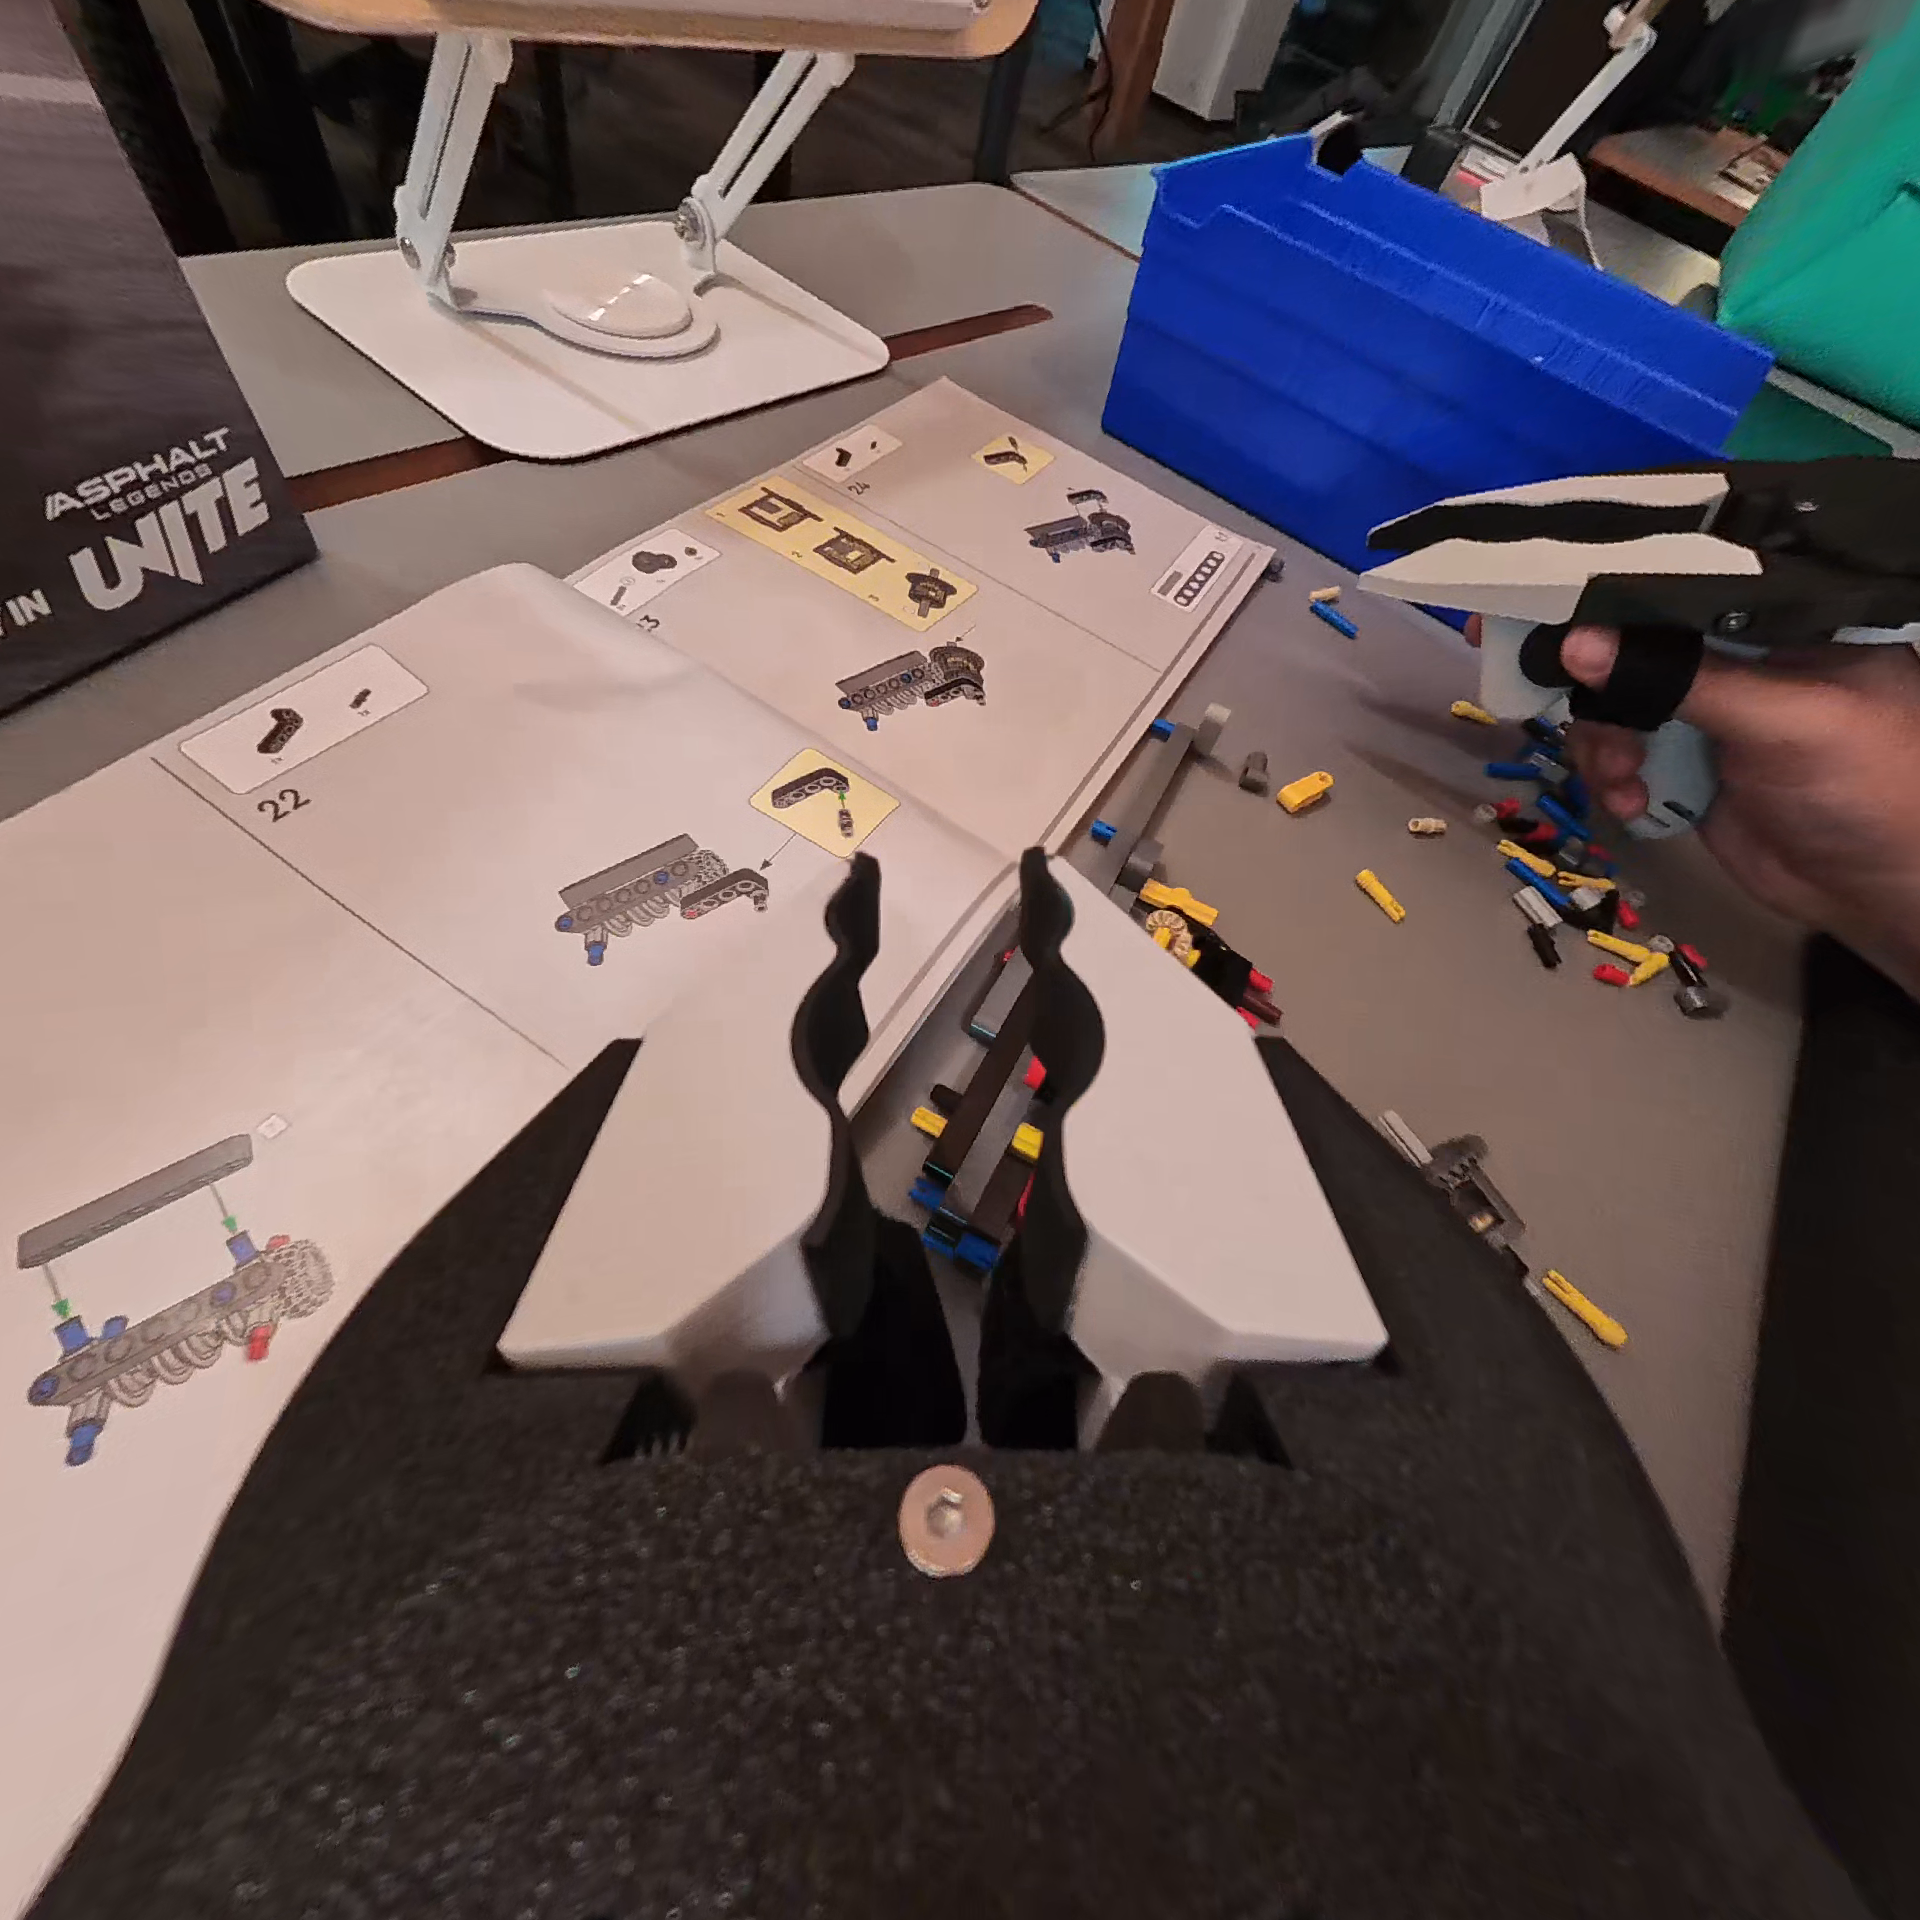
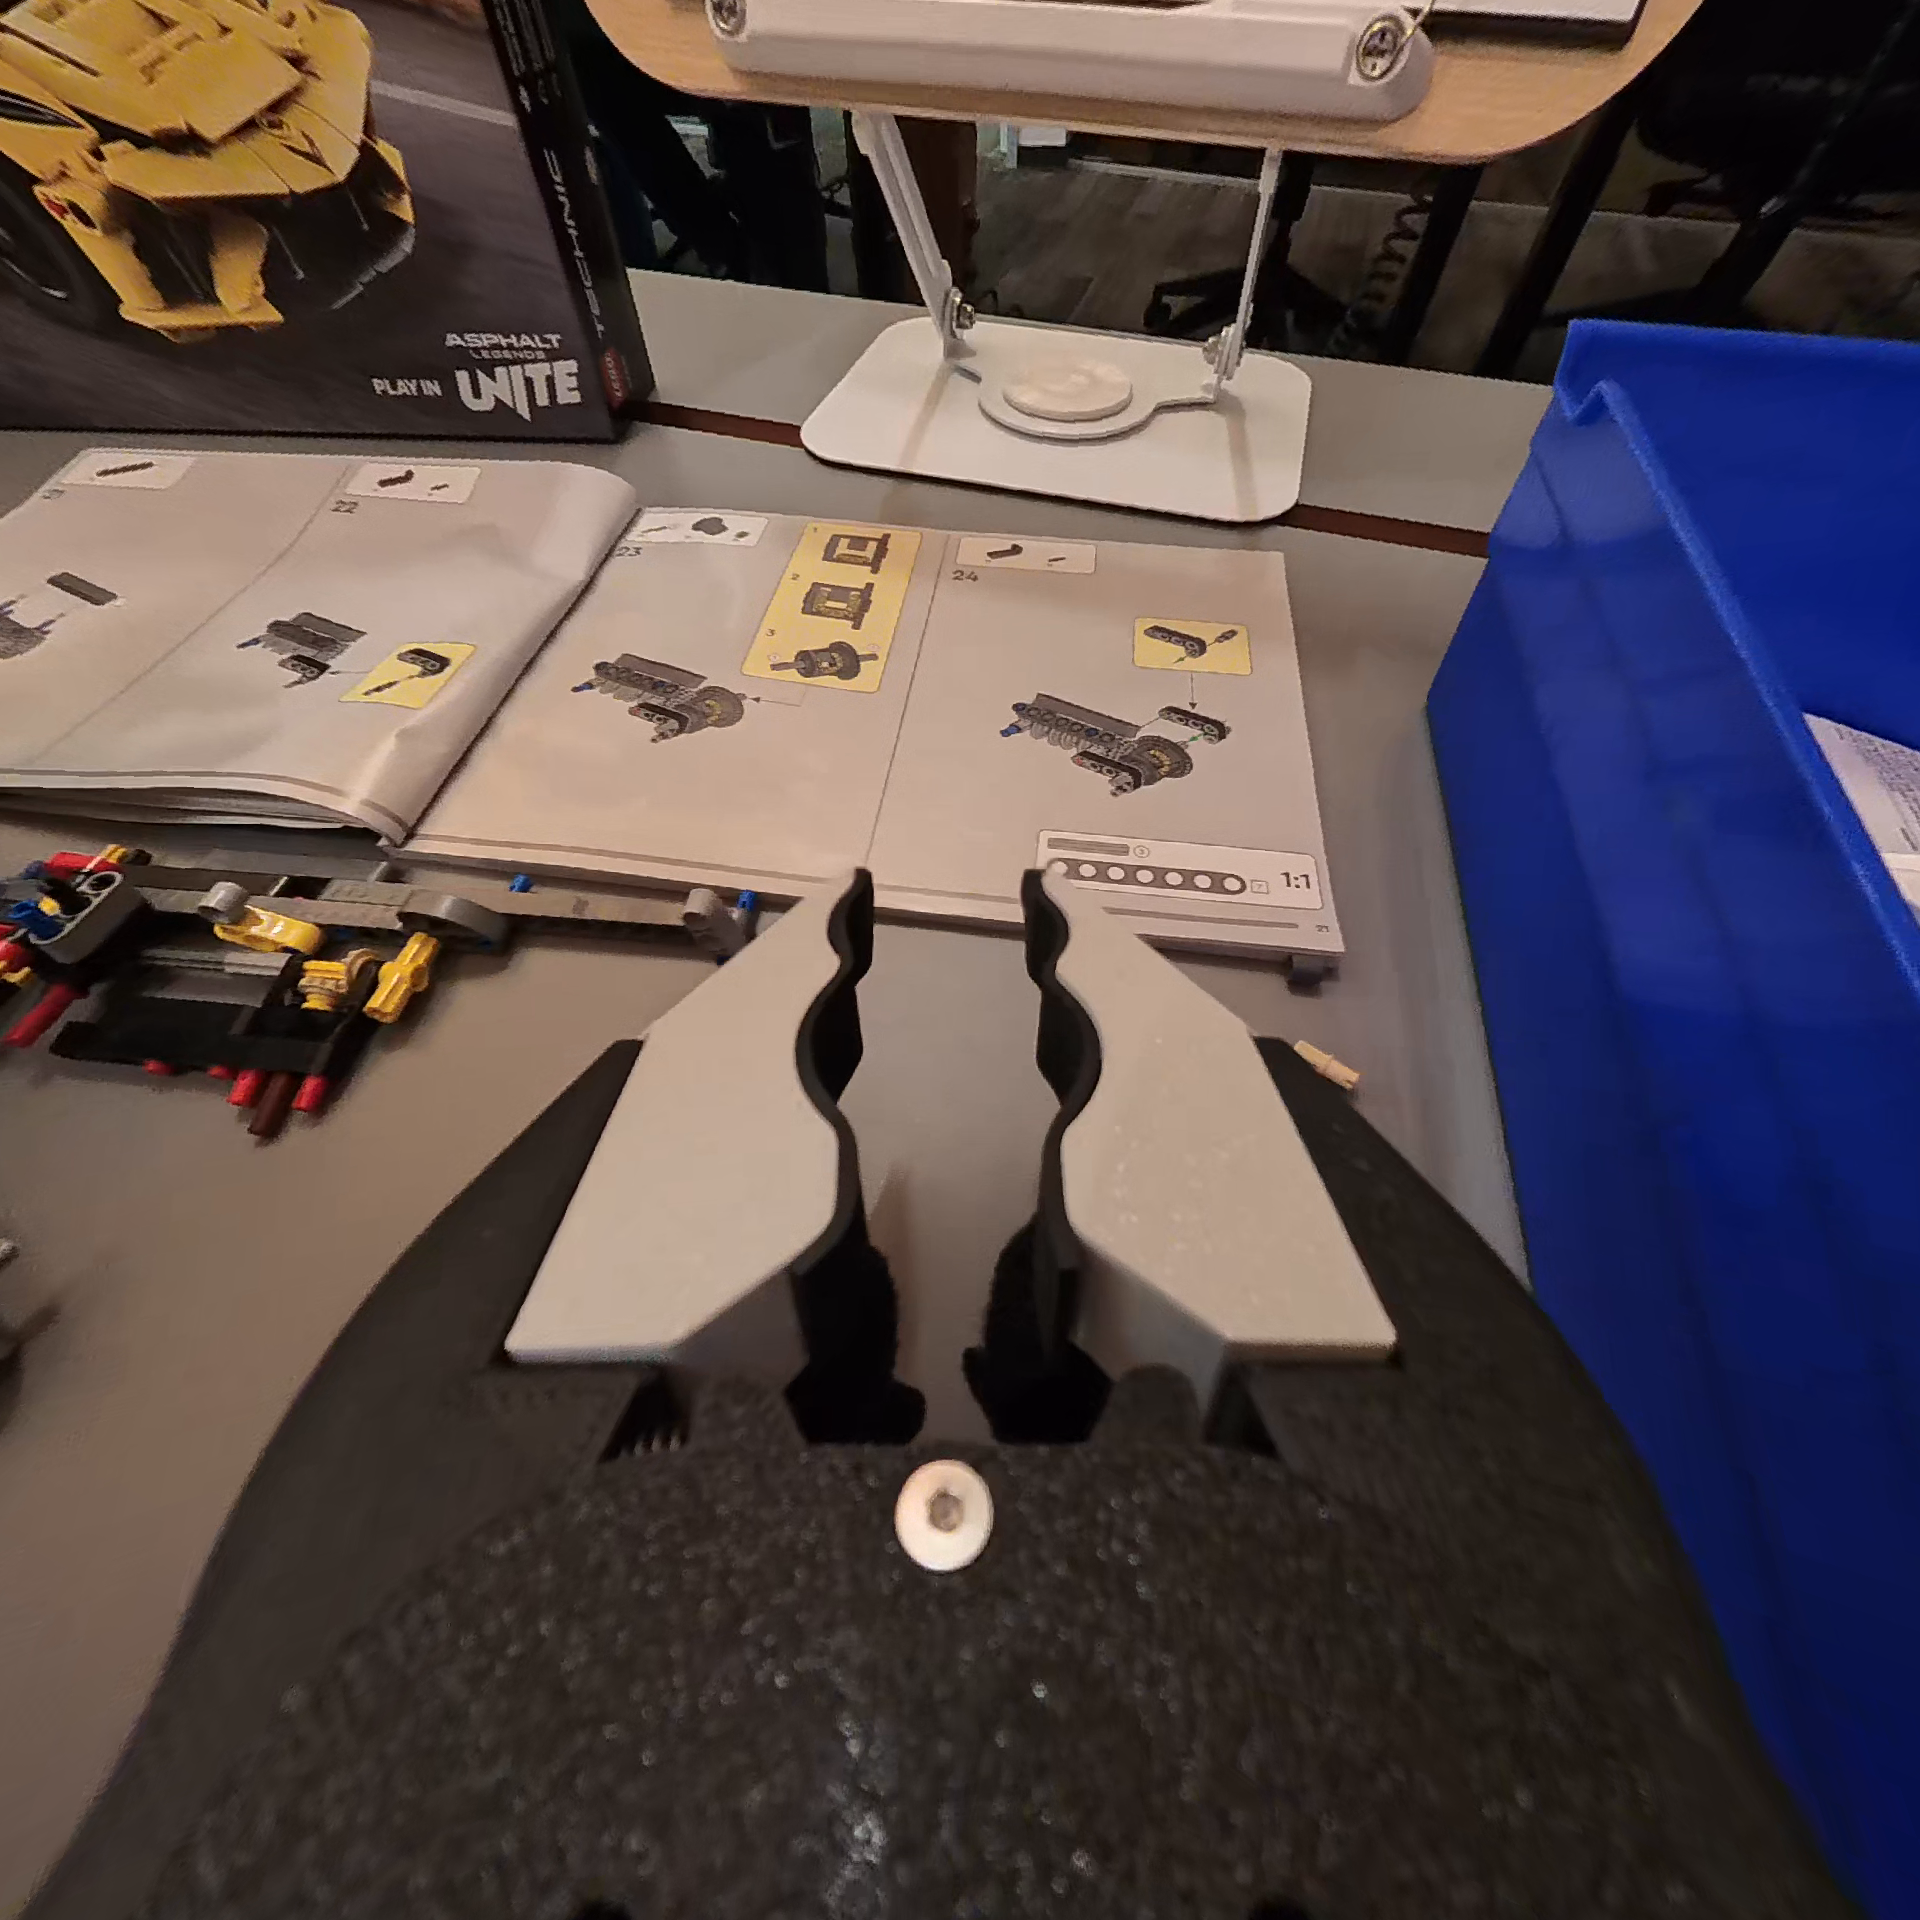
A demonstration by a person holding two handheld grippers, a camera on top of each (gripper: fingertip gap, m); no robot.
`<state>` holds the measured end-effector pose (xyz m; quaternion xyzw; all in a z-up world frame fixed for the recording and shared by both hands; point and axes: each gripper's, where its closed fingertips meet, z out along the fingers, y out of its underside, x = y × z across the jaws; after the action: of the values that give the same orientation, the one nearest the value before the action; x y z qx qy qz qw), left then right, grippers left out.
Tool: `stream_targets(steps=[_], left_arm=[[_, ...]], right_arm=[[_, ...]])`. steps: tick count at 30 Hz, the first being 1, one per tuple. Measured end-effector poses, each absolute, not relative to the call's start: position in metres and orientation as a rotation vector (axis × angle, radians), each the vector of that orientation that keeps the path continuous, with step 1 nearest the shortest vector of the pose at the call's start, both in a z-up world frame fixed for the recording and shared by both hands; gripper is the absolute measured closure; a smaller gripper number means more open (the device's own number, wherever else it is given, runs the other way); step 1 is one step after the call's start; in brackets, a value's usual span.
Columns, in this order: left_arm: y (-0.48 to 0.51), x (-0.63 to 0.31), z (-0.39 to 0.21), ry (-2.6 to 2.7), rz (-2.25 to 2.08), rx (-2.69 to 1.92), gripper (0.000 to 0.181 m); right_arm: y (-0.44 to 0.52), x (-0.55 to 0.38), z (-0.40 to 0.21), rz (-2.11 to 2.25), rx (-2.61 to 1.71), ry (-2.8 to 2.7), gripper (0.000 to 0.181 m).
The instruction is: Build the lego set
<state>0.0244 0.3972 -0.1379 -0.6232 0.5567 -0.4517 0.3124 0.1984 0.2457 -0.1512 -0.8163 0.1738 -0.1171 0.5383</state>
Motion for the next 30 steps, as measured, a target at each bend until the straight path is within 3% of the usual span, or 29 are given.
stream_targets(steps=[7, 13, 21, 27, 30], left_arm=[[0.485, -0.104, -0.094, 1.290, -0.994, -2.048, 0.151], [0.457, -0.222, -0.131, 1.497, -0.594, -2.273, 0.138], [0.443, -0.196, -0.179, 1.588, -0.502, -2.096, 0.154], [0.436, -0.186, -0.205, 1.685, -0.539, -2.114, 0.154], [0.435, -0.181, -0.209, 1.680, -0.580, -2.102, 0.168]], right_arm=[[0.252, 0.176, -0.153, -0.261, -1.971, 0.304, 0.154], [0.254, 0.169, -0.156, -0.276, -1.986, 0.273, 0.155], [0.252, 0.169, -0.153, -0.175, -1.953, 0.329, 0.155], [0.246, 0.169, -0.155, -0.201, -1.955, 0.326, 0.156], [0.245, 0.168, -0.154, -0.183, -1.948, 0.331, 0.157]])
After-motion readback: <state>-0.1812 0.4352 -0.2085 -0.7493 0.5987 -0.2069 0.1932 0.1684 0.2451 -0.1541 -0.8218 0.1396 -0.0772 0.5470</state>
